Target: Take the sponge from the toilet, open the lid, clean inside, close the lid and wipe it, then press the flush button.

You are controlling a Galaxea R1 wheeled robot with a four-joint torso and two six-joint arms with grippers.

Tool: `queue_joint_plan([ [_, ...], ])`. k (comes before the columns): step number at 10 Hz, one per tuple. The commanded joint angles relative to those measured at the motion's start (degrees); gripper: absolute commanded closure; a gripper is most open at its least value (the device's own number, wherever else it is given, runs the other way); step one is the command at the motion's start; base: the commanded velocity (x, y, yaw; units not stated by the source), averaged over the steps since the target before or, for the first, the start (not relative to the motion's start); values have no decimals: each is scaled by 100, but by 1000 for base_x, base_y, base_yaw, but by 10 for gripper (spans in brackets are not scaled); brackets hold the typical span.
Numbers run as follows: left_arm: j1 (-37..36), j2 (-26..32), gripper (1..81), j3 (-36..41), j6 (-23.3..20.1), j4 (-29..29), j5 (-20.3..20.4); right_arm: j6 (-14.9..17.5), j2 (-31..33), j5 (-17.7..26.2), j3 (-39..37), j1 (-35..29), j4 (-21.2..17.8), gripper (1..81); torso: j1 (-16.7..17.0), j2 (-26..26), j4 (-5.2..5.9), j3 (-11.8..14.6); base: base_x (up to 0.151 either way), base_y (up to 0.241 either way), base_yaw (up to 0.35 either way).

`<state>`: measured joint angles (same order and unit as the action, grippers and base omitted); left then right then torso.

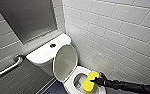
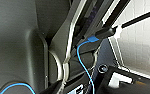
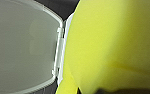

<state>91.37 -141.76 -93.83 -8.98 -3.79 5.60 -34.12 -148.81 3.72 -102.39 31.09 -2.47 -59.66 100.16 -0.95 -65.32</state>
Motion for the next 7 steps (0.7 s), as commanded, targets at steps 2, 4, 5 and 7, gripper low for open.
queue_joint_plan([
  [2,167,121,10,128,-7,-8,-489,11,-1048,287,-1309,-1143,212,811,0,0,0,0,0,0,0],
  [4,167,130,10,110,2,1,-498,20,-1461,15,-1871,-1205,212,811,0,0,0,0,0,0,0],
  [5,193,139,10,110,2,1,-498,37,-1716,-20,-2284,-1205,212,811,0,0,0,0,0,0,0],
  [7,220,139,10,14,20,1,-506,20,-1953,-135,-2583,-1371,204,811,0,0,0,0,0,0,0],
])
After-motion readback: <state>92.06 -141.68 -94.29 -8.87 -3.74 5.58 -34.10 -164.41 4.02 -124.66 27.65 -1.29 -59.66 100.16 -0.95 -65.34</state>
